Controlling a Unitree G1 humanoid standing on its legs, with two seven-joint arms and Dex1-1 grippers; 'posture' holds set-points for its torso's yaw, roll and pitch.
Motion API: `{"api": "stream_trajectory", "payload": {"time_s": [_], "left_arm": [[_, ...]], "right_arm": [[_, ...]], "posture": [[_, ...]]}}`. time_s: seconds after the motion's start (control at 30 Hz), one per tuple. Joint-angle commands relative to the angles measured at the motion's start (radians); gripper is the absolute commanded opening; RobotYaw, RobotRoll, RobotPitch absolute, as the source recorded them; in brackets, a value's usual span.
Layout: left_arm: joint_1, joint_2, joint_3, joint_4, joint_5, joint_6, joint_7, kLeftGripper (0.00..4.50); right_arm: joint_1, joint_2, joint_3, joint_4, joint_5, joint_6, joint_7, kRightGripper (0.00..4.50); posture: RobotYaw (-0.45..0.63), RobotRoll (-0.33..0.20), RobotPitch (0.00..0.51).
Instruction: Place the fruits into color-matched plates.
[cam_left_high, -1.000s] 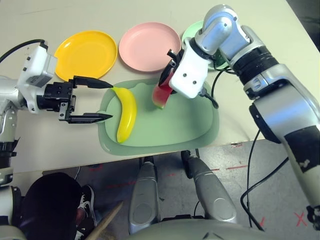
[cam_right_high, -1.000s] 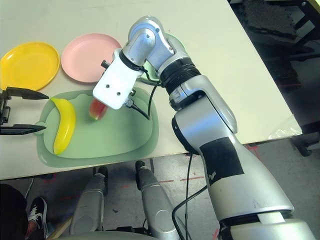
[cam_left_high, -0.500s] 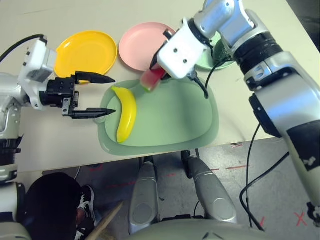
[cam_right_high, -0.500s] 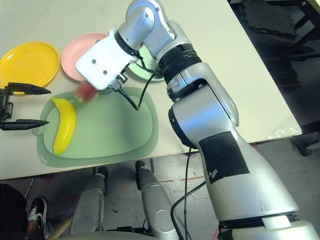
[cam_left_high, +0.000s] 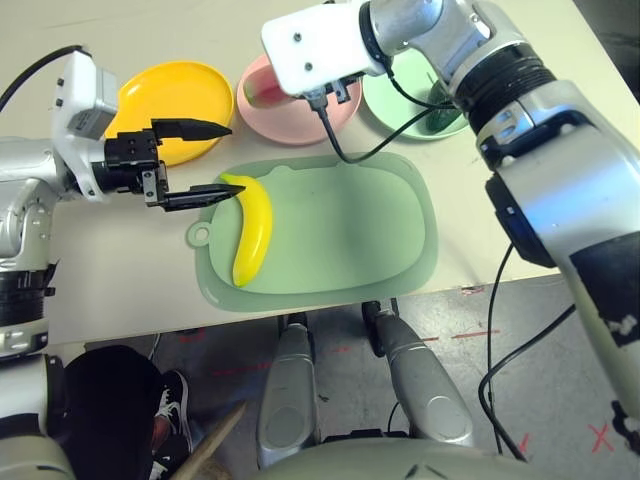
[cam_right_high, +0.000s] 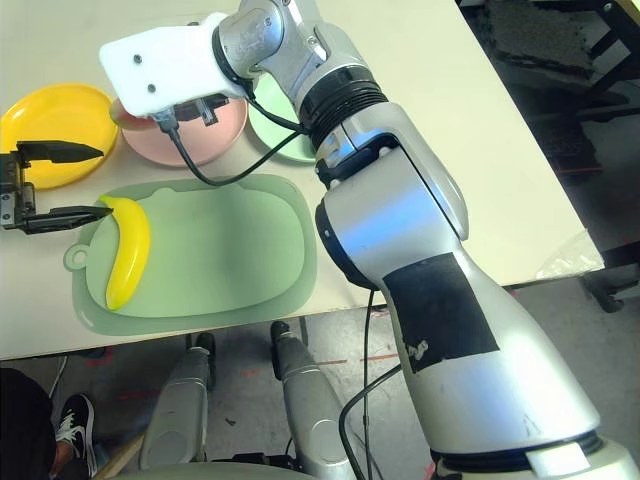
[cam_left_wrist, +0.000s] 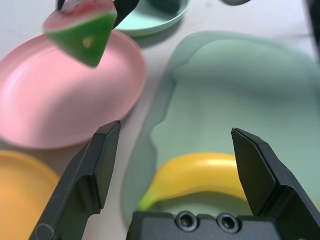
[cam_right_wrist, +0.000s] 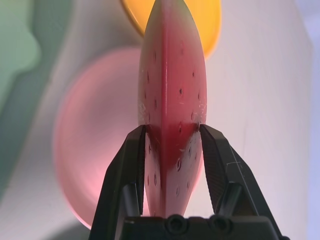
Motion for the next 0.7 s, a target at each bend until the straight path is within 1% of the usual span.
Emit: {"api": "stream_trajectory", "payload": {"time_s": [0.03, 0.23, 0.7], "left_arm": [[-0.019, 0.005, 0.01, 0.022, 0.06, -0.034, 0.055, 4.5], [-0.021, 0.012, 0.003, 0.055, 0.114, -0.08, 0.08, 4.5], [-0.032, 0.007, 0.0, 0.082, 0.139, -0.128, 0.078, 4.5]], "right_arm": [[0.017, 0.017, 0.014, 0.01, -0.046, 0.031, -0.065, 1.7], [0.058, 0.021, 0.016, 0.018, -0.091, 0.047, -0.118, 1.7], [0.09, 0.02, 0.006, 0.021, -0.137, 0.043, -0.149, 1.7]], "posture": [[0.0, 0.0, 0.404], [0.01, 0.0, 0.407], [0.01, 0.0, 0.403]]}}
